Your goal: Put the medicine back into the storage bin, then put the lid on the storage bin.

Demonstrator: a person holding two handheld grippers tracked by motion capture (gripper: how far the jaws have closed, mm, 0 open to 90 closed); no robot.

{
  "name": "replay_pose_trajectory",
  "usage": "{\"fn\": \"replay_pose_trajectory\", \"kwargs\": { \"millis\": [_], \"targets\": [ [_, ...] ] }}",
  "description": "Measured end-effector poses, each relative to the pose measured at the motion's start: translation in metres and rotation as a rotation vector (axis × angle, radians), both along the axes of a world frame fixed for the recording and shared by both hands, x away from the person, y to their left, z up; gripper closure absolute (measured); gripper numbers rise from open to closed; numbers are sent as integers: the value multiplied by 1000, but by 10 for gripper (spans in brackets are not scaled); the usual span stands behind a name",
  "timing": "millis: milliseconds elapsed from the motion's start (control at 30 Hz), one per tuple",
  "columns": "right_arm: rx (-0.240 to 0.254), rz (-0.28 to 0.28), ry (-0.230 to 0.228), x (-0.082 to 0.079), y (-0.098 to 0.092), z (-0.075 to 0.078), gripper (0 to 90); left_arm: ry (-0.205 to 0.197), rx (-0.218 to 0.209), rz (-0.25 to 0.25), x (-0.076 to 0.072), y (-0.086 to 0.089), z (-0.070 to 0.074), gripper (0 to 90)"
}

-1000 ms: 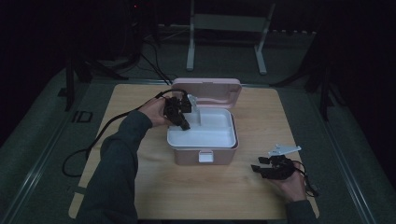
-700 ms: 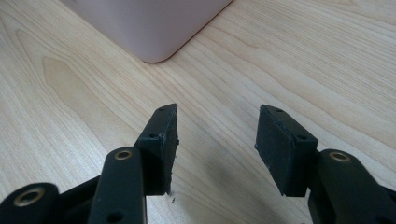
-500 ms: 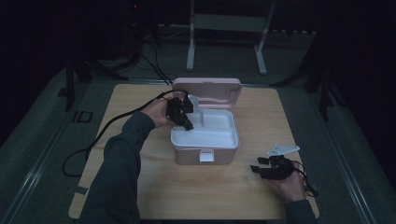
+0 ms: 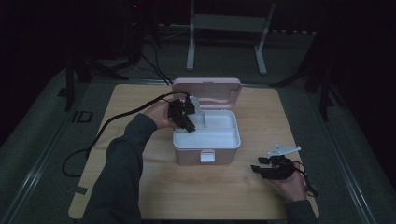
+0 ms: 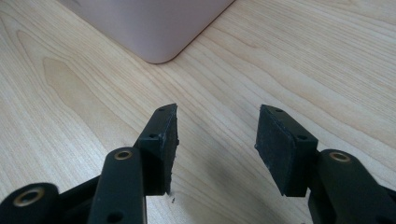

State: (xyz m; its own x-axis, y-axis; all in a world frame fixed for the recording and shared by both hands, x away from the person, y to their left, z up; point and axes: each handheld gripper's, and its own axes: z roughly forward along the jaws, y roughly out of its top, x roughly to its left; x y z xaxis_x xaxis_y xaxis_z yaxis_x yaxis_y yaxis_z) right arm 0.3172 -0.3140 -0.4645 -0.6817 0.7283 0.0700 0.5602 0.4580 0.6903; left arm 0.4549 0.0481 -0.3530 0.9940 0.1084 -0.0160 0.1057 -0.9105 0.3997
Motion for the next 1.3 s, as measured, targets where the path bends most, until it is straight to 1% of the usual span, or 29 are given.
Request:
{"fn": "replay_pose_trajectory", "kwargs": {
  "millis": [33,67,100,133,167,200,233,267,467,533,567,600,633,667,767,800,833,933,1000,1033,1067,1133,1167,1267,1300],
  "targets": [
    [1,-3,1,0,0,0,482,-4,3,4,0,3,2,748],
    [3,-4,1,0,-1,0,481,-2,6,3,0,5,3,718],
    [2,-4,0,0,-1,0,481,-2,4,21,-2,7,4,701],
    [2,-5,2,0,-1,0,481,-19,4,4,-2,9,6,683],
    [3,-3,0,0,-1,0,482,-22,-2,9,-3,11,8,675],
    [2,-4,0,0,-1,0,482,-40,-9,10,-3,14,11,664],
    [1,-4,0,0,-1,0,482,-47,-20,14,-4,17,14,644],
    [2,-4,-1,0,-1,0,481,-55,-30,16,-6,20,17,643],
    [1,-7,-2,-1,-2,1,481,-126,-91,48,-20,41,33,597],
    [3,-10,-2,-1,-2,1,482,-148,-106,63,-25,49,38,589],
    [3,-8,-4,-1,-2,1,481,-158,-106,69,-26,53,40,585],
    [3,-8,-4,-1,-3,2,482,-166,-122,75,-28,57,43,579],
    [3,-8,-4,-1,-3,2,481,-162,-149,88,-28,63,45,576],
    [3,-8,-5,-1,-2,2,481,-163,-162,100,-29,68,46,569],
    [2,-10,-4,-1,-3,2,481,-194,-180,138,-30,82,49,549],
    [3,-12,-3,-1,-3,2,481,-188,-200,147,-30,86,50,545],
    [4,-12,-4,-1,-3,2,481,-187,-209,152,-30,91,51,546],
    [0,-11,-3,0,-2,2,480,-201,-218,180,-31,101,51,540],
    [2,-11,-5,-1,-2,2,480,-211,-249,209,-30,108,51,532],
    [2,-12,-6,-1,-2,3,480,-222,-255,221,-29,111,51,526],
    [3,-12,-6,-1,-2,3,480,-227,-265,244,-28,114,51,503],
    [-1,-10,-6,0,-1,3,479,-237,-287,267,-25,116,51,491],
    [-1,-9,-8,0,-1,3,479,-247,-289,277,-24,116,51,481],
    [2,-4,-8,1,0,4,479,-252,-294,290,-21,116,52,463],
    [0,-2,-8,1,1,4,478,-260,-293,297,-19,115,53,456]
  ]
}}
